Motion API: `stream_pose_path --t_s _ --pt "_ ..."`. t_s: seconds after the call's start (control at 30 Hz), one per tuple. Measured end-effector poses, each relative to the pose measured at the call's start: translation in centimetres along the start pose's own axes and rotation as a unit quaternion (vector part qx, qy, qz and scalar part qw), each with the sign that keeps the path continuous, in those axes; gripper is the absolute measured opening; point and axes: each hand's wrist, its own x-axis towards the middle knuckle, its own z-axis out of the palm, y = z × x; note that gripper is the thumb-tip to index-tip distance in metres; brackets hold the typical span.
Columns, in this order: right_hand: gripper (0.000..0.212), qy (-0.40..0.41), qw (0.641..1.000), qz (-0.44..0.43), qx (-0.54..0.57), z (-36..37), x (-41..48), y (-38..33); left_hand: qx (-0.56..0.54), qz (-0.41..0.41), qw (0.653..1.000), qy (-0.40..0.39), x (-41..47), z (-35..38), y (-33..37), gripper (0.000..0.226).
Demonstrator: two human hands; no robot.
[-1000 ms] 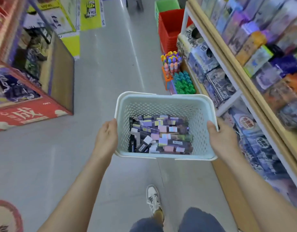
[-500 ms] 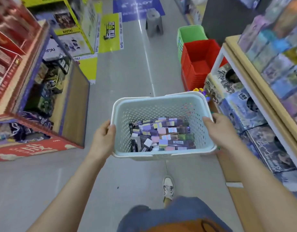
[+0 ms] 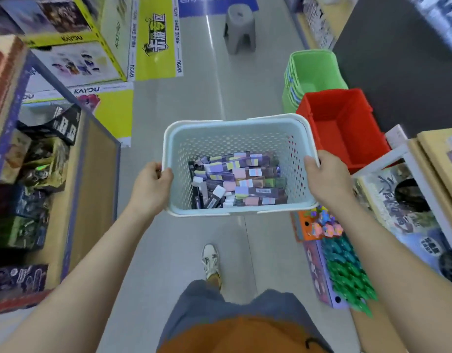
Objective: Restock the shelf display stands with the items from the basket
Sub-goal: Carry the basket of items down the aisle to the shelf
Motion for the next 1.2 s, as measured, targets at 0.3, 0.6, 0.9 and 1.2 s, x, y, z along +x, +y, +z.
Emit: stream_pose_path --t_s 0.3,0.6,0.9,1.2 --pt "0.025 0.09 0.992 0.044 0.081 1.8 24.0 -7.3 -0.002 0.056 0.998 -0.035 26.9 2.7 14.1 0.019" --pt "0.028 0.127 0.985 0.057 0.104 2.0 52.8 -10.9 -0.014 0.074 0.997 -0.028 52.0 10.1 28.7 0.026" --pt "0.025 0.157 0.97 0.125 0.137 2.7 79.2 -15.7 -0.001 0.118 0.99 -0.079 78.2 16.4 42.6 0.03" --pt "0.025 0.203 0.947 0.206 0.141 2.7 102.6 -19.9 0.031 0.129 0.978 -0.162 102.0 22.9 57.8 0.029"
